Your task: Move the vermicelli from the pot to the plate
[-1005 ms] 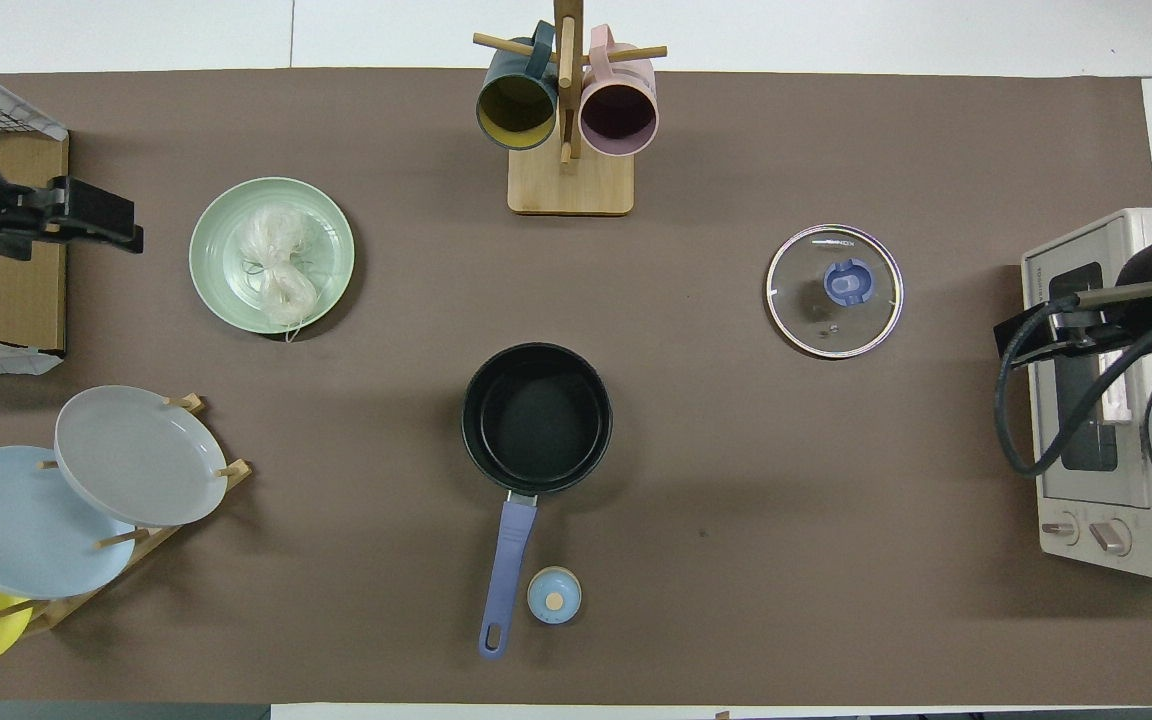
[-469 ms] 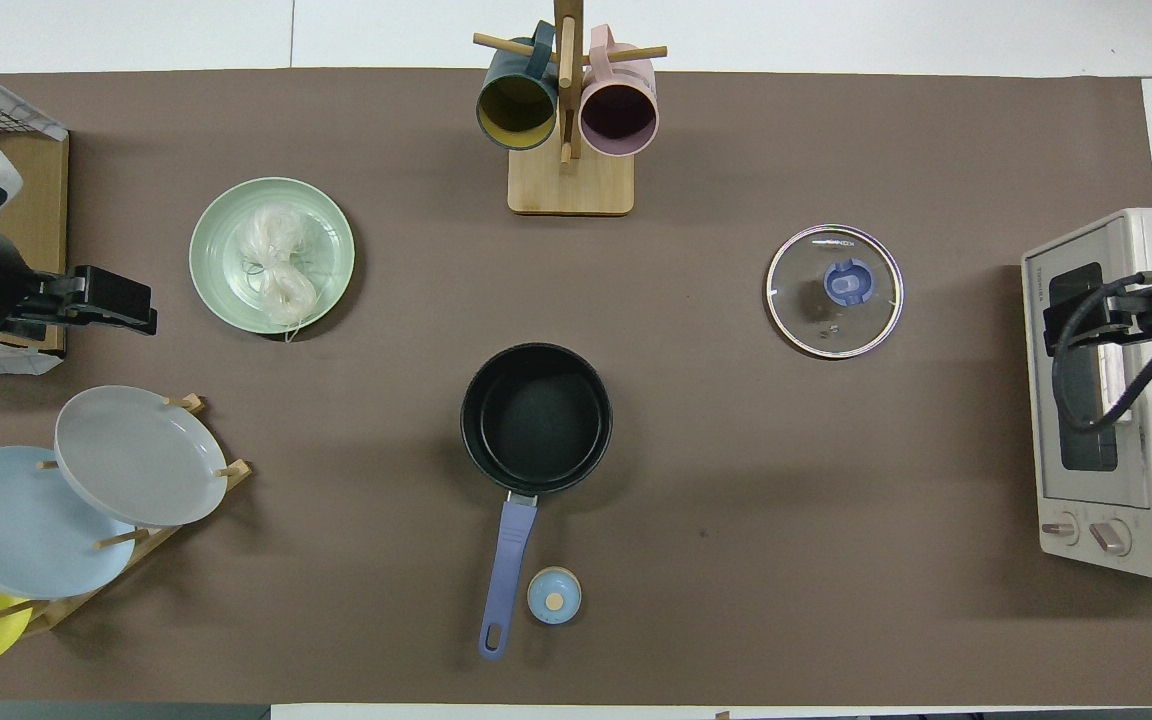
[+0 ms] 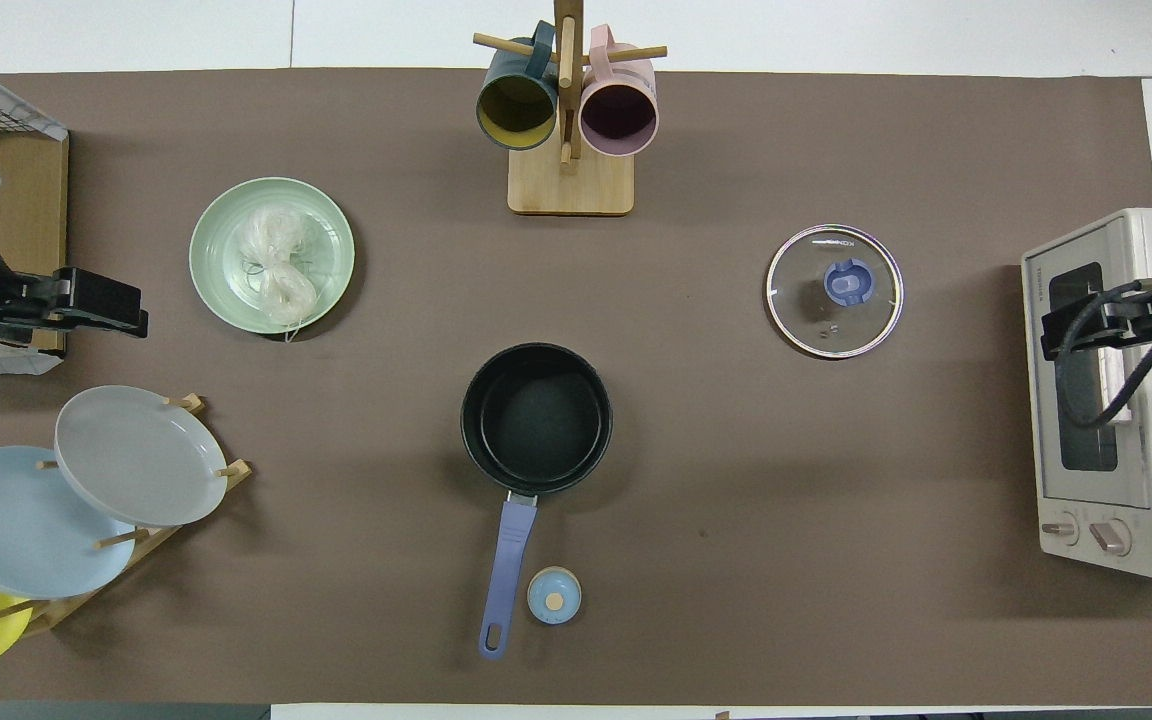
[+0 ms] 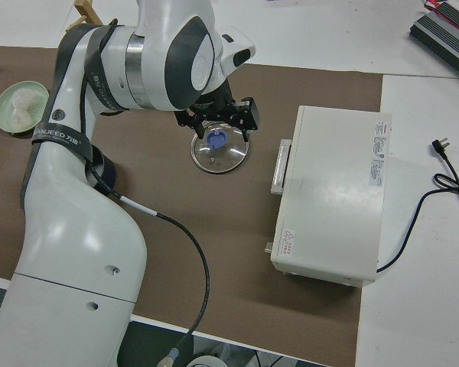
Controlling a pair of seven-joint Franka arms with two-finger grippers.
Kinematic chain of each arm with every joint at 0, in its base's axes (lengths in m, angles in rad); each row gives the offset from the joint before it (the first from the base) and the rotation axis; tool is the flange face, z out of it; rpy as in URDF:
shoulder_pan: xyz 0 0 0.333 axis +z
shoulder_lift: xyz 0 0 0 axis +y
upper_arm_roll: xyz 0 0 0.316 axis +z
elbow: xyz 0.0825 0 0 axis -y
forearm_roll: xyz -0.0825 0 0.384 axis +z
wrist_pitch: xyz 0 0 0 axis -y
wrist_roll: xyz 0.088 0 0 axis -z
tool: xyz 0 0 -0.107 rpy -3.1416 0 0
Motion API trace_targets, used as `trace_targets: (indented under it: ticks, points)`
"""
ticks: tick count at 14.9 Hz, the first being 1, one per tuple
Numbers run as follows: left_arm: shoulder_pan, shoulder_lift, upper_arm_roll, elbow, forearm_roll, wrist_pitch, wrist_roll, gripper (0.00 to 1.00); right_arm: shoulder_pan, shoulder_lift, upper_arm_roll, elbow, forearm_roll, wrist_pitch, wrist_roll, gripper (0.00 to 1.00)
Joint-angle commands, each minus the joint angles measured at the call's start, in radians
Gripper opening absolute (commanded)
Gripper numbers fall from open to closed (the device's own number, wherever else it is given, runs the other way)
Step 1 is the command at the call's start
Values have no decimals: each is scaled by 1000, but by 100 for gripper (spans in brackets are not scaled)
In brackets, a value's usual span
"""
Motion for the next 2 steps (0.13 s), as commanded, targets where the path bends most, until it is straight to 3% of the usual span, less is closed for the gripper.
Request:
trace_targets:
  ticks: [1, 2]
  points:
    - [-8, -7, 8, 3, 16, -19, -12, 100, -5, -18, -4, -23, 23, 19, -33, 100]
    - [-8, -7, 8, 5, 16, -18, -10, 100, -5, -18, -4, -23, 23, 21, -39, 100]
